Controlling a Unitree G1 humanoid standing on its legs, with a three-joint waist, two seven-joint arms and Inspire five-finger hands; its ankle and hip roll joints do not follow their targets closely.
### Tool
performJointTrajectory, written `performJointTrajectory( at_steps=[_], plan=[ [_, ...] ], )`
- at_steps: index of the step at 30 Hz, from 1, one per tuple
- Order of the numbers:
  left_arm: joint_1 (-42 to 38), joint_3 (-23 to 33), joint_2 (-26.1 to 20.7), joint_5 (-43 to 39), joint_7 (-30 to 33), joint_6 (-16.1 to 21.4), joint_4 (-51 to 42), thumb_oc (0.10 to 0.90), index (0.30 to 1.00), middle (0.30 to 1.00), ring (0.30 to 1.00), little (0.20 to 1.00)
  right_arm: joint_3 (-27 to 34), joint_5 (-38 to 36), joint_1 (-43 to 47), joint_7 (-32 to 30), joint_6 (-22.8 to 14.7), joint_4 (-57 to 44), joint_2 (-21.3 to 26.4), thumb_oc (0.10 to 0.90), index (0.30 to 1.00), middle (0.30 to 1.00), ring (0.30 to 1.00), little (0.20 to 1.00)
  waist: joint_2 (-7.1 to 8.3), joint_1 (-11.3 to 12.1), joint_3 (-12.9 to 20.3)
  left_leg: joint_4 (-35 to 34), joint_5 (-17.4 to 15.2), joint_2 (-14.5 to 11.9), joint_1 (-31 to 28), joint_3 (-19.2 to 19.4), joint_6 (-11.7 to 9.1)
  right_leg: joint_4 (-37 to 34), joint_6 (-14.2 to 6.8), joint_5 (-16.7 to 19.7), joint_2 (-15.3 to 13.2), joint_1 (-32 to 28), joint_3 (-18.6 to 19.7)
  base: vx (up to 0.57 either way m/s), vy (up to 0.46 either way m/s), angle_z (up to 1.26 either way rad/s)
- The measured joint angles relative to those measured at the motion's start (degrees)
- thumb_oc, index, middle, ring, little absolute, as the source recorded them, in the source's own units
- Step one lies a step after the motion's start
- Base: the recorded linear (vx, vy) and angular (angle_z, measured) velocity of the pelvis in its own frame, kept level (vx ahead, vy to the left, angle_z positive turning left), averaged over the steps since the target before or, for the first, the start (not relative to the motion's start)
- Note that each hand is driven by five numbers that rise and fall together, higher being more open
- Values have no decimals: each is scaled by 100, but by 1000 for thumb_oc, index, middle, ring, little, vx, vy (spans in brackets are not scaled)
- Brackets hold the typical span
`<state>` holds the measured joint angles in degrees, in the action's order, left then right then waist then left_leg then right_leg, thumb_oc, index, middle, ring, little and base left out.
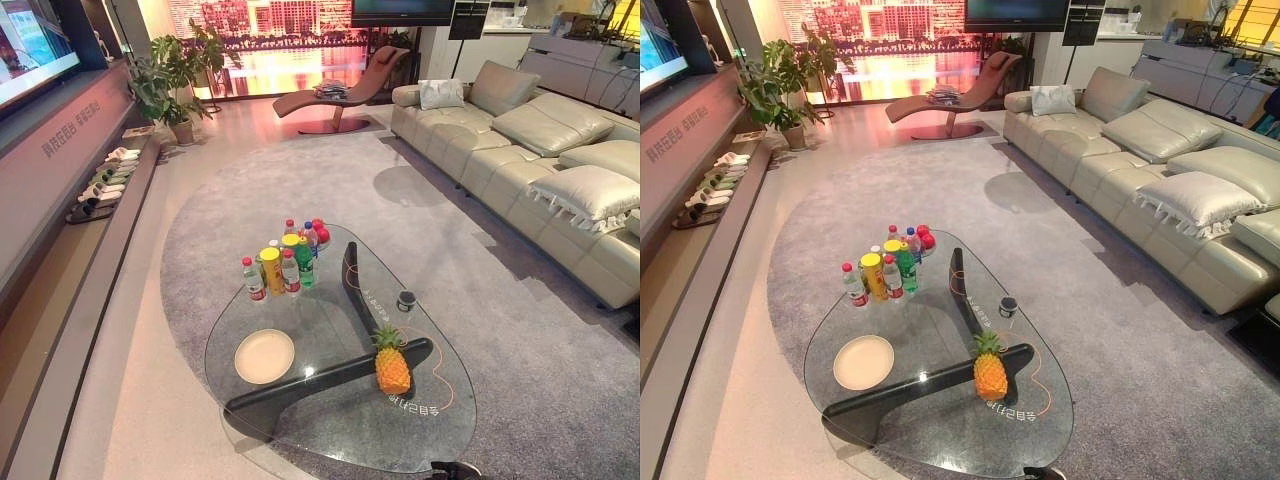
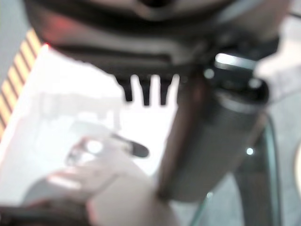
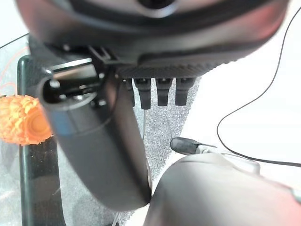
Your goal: Pick up the fruit to the plate
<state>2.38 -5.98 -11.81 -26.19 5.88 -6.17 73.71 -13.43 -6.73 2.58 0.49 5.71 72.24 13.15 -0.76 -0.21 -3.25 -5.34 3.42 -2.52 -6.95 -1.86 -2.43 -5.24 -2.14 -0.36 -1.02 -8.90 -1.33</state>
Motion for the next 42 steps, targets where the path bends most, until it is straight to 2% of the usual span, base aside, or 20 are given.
performJointTrajectory(
  at_steps=[24,32,37,42],
  plan=[
    [-1,-2,5,2,-4,61,12,800,900,900,900,900,16,0,8,-97,-7,2,1,800,900,900,900,900,7,-1,-67,0,-2,-18,11,24,-1,0,9,-9,-2,23,20,4,-2,0],
    [-1,48,7,6,9,100,119,800,900,900,900,900,213,-71,-42,-832,-17,26,-8,800,900,900,900,900,-5,-4,-121,1,-9,-38,205,130,-11,1,1,7,6,228,49,18,-34,-3],
    [-25,112,-4,2,11,223,163,800,900,900,900,900,343,-492,-178,-1423,-120,107,74,800,900,900,900,900,27,-9,-454,42,38,-20,319,132,-27,7,-29,32,26,320,54,-14,-41,0],
    [-157,214,-75,2,11,326,175,800,900,900,900,900,486,-878,-241,-1866,-343,-24,96,800,900,900,900,900,134,-11,-768,47,67,-10,406,129,-30,32,-15,65,52,432,39,-14,-52,0]
  ],
)
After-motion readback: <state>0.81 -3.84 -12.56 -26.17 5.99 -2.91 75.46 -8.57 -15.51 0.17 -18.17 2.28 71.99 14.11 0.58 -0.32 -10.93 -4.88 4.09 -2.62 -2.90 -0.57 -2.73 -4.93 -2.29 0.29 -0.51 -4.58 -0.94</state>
